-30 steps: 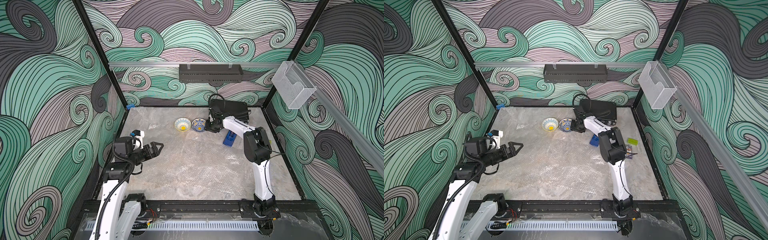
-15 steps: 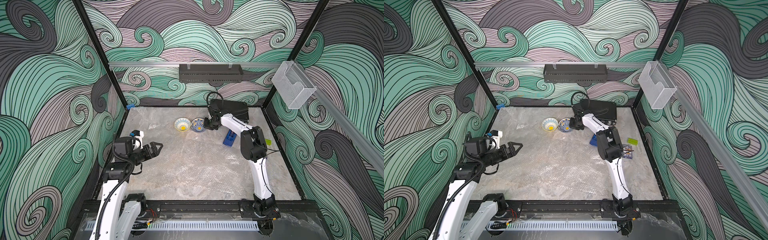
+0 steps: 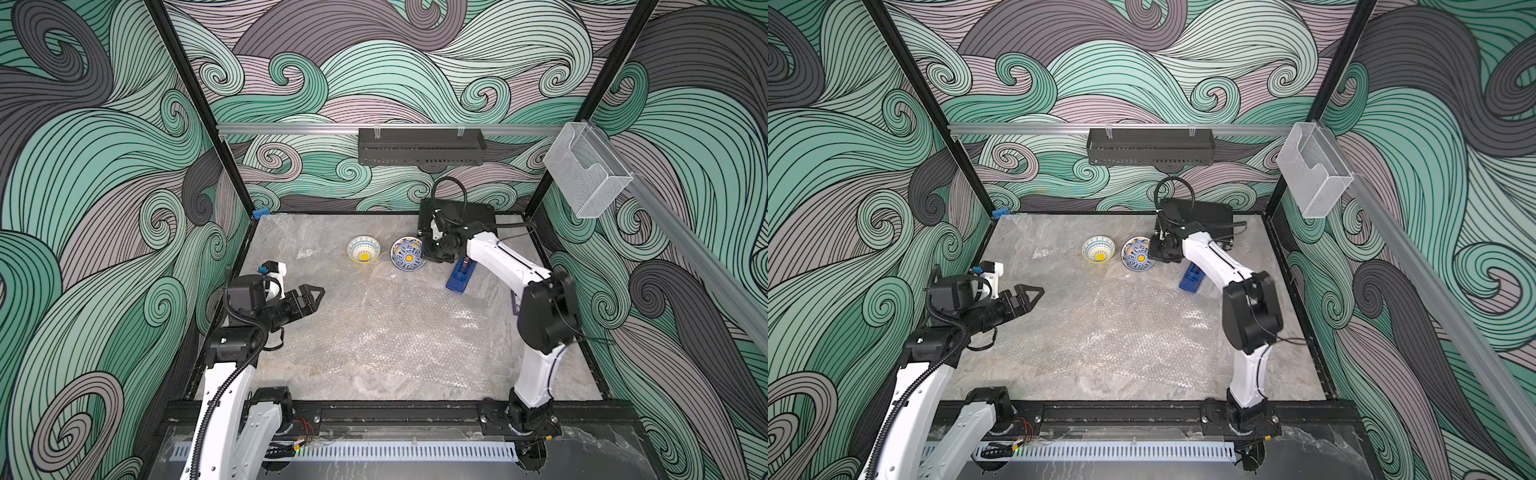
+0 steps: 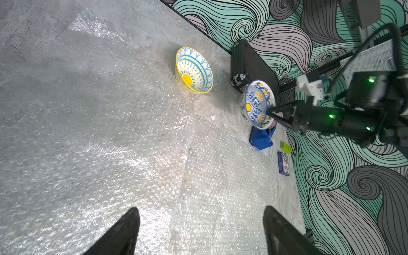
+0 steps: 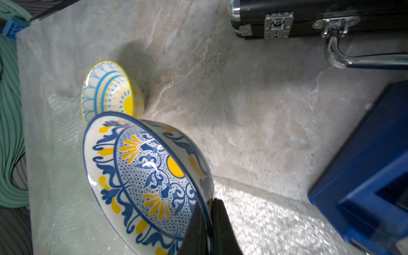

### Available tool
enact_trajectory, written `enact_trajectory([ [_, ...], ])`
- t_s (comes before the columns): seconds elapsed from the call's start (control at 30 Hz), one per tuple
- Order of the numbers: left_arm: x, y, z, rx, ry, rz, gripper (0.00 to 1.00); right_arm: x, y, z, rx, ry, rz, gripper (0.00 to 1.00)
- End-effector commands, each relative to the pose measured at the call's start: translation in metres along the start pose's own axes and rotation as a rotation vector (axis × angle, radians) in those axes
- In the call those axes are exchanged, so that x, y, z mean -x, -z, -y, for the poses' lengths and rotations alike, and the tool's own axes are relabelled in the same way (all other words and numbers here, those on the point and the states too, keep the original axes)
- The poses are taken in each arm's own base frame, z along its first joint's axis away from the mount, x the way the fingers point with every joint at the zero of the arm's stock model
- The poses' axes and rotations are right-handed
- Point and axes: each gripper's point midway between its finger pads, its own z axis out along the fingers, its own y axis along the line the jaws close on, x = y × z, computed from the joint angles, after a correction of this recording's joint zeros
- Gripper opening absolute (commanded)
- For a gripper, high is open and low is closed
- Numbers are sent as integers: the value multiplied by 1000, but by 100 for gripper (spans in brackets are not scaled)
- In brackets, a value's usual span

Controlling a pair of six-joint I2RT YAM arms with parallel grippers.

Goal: Wrap bowls in bubble wrap
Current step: Pick up the bowl from the center of the board, then place the bowl on the bubble wrap.

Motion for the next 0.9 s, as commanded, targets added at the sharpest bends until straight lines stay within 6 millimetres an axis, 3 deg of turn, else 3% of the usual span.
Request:
enact_trajectory([
  [0.0, 1, 5, 0, 10, -7, 9, 85, -37, 25, -3, 79, 19, -42, 0],
  [0.17, 0, 5, 1, 3, -8, 10, 85, -96, 42, 12, 136, 8, -94, 0],
  [0.33, 1, 6, 1, 5, -8, 14, 85, -129, 42, 22, 151, 9, -150, 0],
  [0.53, 0, 6, 1, 7, -6, 12, 85, -152, 27, 37, 122, 5, -199, 0],
  [0.87, -1, 5, 0, 9, -6, 9, 85, -166, 0, 53, 73, -1, -251, 0],
])
